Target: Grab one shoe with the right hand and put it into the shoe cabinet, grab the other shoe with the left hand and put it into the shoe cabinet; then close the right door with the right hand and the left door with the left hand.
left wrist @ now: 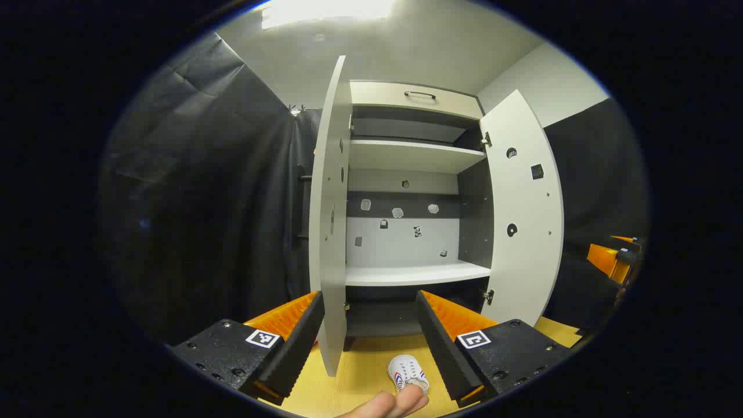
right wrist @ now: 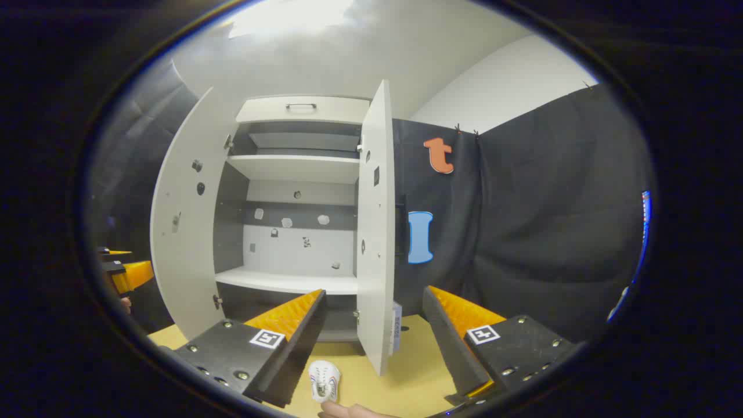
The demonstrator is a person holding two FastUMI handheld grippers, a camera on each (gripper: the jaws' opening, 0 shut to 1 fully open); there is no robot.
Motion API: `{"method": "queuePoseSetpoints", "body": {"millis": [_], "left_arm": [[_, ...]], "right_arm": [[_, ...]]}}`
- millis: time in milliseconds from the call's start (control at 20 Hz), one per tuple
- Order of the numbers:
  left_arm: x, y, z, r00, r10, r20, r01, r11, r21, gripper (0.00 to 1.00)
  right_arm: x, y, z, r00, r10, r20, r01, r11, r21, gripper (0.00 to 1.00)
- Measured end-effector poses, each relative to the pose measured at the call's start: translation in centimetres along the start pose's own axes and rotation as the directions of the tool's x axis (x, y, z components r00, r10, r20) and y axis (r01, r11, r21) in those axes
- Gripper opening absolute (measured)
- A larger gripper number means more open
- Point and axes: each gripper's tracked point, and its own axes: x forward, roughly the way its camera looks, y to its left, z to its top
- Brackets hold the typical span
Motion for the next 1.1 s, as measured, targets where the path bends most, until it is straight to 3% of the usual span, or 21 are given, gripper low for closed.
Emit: {"method": "queuePoseSetpoints", "body": {"millis": [50,100,200,300,350,400,450,550,600,650,700,750,850,900,950,1100], "left_arm": [[-0.1,0.1,0.2,1.0,0.005,0.006,-0.005,1.0,0.005,0.95],[-0.1,0.1,0.5,1.0,0.008,0.012,-0.008,1.0,0.01,0.95],[-0.3,0.5,1.1,1.0,0.021,0.021,-0.021,1.0,0.006,0.92],[-0.3,0.7,1.7,0.999,0.029,0.03,-0.029,1.0,-0.012,0.95],[-0.3,0.7,1.9,0.999,0.028,0.031,-0.027,0.999,-0.025,0.92],[-0.3,0.6,2.1,0.999,0.027,0.032,-0.026,0.999,-0.04,0.95],[-0.2,0.7,2.2,0.999,0.028,0.034,-0.027,0.998,-0.052,0.92],[-0.3,0.8,2.5,0.998,0.04,0.047,-0.038,0.998,-0.044,0.96],[-0.2,0.8,2.7,0.998,0.041,0.055,-0.039,0.999,-0.037,0.96],[-0.4,0.4,2.5,0.998,0.031,0.053,-0.029,0.999,-0.037,0.96],[-0.5,0.1,2.3,0.999,0.02,0.046,-0.018,0.999,-0.042,0.93],[-0.5,-0.1,1.8,0.999,0.013,0.034,-0.011,0.999,-0.045,0.93],[-0.5,-0.3,1.0,1.0,0.005,0.018,-0.004,0.999,-0.048,0.96],[-0.4,-0.3,0.7,1.0,0.003,0.009,-0.003,0.999,-0.048,0.96],[-0.5,-0.5,0.2,1.0,-0.002,0.005,0.002,0.999,-0.043,0.96],[-0.5,-0.8,-0.4,1.0,-0.011,0.008,0.011,0.999,-0.035,0.97]], "right_arm": [[0.0,0.1,0.0,1.0,0.004,-0.002,-0.004,1.0,-0.004,0.98],[0.0,0.2,0.1,1.0,0.003,-0.002,-0.003,1.0,-0.01,0.94],[0.4,0.7,1.2,1.0,0.006,0.011,-0.006,1.0,-0.023,0.98],[0.7,1.6,2.1,0.999,0.026,0.02,-0.026,0.999,-0.027,0.98],[0.7,2.1,2.3,0.999,0.04,0.02,-0.04,0.999,-0.029,0.94],[0.6,2.3,2.1,0.999,0.051,0.014,-0.051,0.998,-0.032,0.94],[0.6,2.5,1.8,0.998,0.058,0.009,-0.058,0.998,-0.038,0.94],[0.6,2.2,1.4,0.999,0.047,0.007,-0.047,0.998,-0.041,0.94],[0.6,2.1,1.1,0.999,0.043,0.005,-0.043,0.998,-0.039,0.98],[0.7,2.3,0.9,0.999,0.046,0.002,-0.046,0.998,-0.034,0.94],[0.8,2.5,0.6,0.999,0.053,-0.002,-0.053,0.998,-0.028,0.98],[0.9,2.6,0.3,0.998,0.06,-0.007,-0.061,0.998,-0.02,0.94],[1.2,3.0,-0.5,0.997,0.079,-0.017,-0.079,0.997,-0.011,0.94],[1.3,3.0,-1.2,0.996,0.084,-0.024,-0.085,0.996,-0.009,0.98],[1.6,3.1,-2.0,0.996,0.089,-0.031,-0.089,0.996,-0.009,0.94],[2.6,3.5,-5.4,0.993,0.091,-0.071,-0.093,0.995,-0.022,0.94]]}}
